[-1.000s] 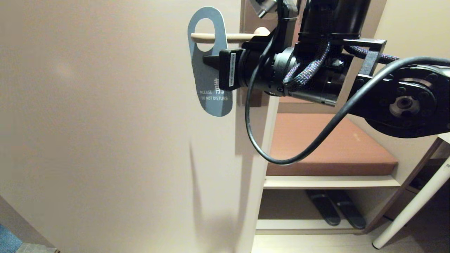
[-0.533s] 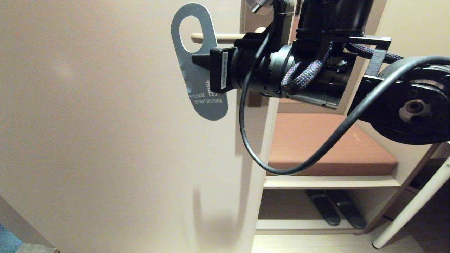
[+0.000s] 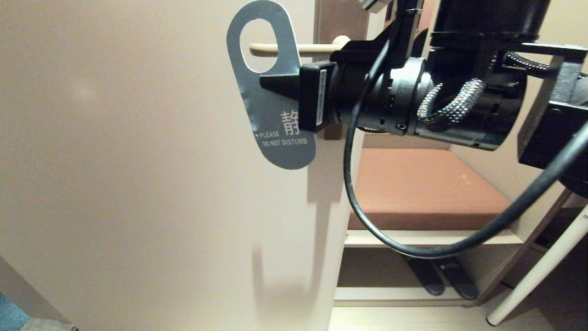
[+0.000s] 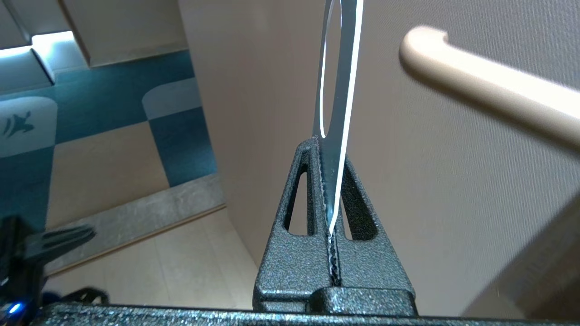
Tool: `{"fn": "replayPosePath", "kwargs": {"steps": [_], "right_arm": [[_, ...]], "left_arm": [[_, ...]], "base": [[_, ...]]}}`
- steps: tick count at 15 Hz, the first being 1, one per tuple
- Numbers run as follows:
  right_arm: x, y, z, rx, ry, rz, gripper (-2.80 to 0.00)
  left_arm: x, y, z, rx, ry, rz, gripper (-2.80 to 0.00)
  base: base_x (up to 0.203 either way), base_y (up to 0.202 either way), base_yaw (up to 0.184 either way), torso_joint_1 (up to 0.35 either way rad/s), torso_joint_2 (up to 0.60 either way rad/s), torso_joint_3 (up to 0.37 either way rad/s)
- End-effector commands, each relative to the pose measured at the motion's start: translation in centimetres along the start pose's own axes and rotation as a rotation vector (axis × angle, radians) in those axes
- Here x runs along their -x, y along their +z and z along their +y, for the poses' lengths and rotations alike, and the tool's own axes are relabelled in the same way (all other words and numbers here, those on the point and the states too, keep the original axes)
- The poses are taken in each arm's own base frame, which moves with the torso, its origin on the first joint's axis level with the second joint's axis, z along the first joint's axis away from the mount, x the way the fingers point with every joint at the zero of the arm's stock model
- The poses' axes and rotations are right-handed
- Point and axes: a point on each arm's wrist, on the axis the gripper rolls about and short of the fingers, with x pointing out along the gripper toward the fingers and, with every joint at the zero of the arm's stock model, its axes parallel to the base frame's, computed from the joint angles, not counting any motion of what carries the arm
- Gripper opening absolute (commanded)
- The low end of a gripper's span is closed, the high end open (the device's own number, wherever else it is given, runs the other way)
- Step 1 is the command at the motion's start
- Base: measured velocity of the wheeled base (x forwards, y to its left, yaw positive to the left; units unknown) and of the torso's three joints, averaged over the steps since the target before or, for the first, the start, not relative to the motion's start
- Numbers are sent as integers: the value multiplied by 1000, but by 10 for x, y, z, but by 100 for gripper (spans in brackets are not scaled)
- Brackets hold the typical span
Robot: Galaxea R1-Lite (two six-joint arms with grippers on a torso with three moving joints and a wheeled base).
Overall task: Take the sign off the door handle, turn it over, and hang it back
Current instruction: Take down the sign, then hand it to the other hand
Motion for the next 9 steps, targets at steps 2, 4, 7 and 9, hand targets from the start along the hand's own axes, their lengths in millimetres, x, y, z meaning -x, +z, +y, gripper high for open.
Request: {"fn": "replayPosePath", "kwargs": {"steps": [2, 4, 7, 9], "right_arm": [[40, 13, 8, 6, 4, -25, -280], [59, 17, 7, 9, -16, -39, -280], [92, 20, -8, 15, -105, -44, -280], [117, 24, -25, 23, -200, -59, -280]], "left_arm": [[0, 0, 0, 0, 0, 1, -280], [0, 0, 0, 0, 0, 1, -280], [0, 0, 0, 0, 0, 1, -280], [0, 0, 0, 0, 0, 1, -280]], "base": [[0, 0, 0, 0, 0, 0], [0, 0, 0, 0, 0, 0], [0, 0, 0, 0, 0, 0], [0, 0, 0, 0, 0, 0]]}}
